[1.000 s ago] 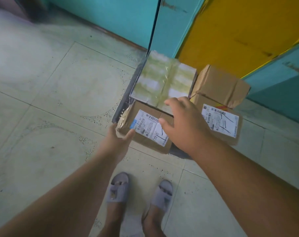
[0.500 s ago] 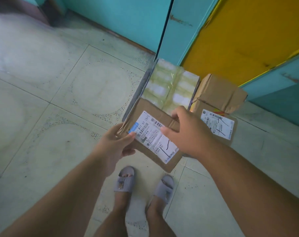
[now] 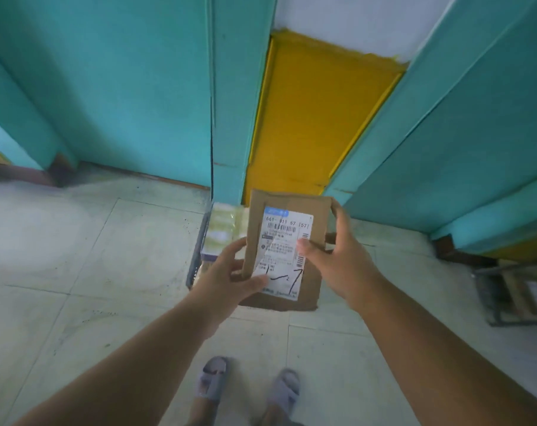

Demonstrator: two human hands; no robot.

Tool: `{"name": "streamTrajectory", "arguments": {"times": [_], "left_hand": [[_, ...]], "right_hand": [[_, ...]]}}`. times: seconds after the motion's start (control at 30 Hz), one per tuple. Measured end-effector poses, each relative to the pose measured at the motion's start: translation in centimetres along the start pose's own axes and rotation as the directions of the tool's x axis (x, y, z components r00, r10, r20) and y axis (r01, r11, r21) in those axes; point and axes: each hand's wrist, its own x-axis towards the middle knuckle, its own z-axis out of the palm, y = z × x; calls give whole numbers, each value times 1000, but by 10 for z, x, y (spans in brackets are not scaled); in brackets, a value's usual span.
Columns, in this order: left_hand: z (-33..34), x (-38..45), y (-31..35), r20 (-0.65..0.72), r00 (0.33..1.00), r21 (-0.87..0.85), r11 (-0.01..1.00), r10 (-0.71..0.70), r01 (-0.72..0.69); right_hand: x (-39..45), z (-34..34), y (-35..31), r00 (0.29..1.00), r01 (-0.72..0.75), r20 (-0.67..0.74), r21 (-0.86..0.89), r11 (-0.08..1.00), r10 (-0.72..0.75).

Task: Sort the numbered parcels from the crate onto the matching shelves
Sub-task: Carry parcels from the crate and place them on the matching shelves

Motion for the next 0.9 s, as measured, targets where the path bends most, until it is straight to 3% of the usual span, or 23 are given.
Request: {"name": "streamTrajectory", "arguments": {"times": [0.23, 0.4, 0.5, 0.73, 0.9], "left_hand": [[72, -10, 30, 92, 992, 138, 985, 90, -102], [200, -3, 55, 161, 958, 236, 934, 237, -270], [290, -8, 63, 227, 932, 245, 910, 281, -334], [462, 15, 87, 431, 851, 278, 853, 300, -441], [588, 53, 114, 594, 715, 266, 749, 369, -607]], "right_hand": [[-24, -98, 11, 990, 59, -128, -60, 996, -66], [-71, -210, 66, 930, 51, -364, 5, 999, -45], [-108, -273, 111, 912, 71, -411, 155, 985, -1], [-157, -394, 202, 771, 205, -633, 353, 913, 72], [-176, -486, 263, 643, 186, -756, 314, 931, 126]]}}
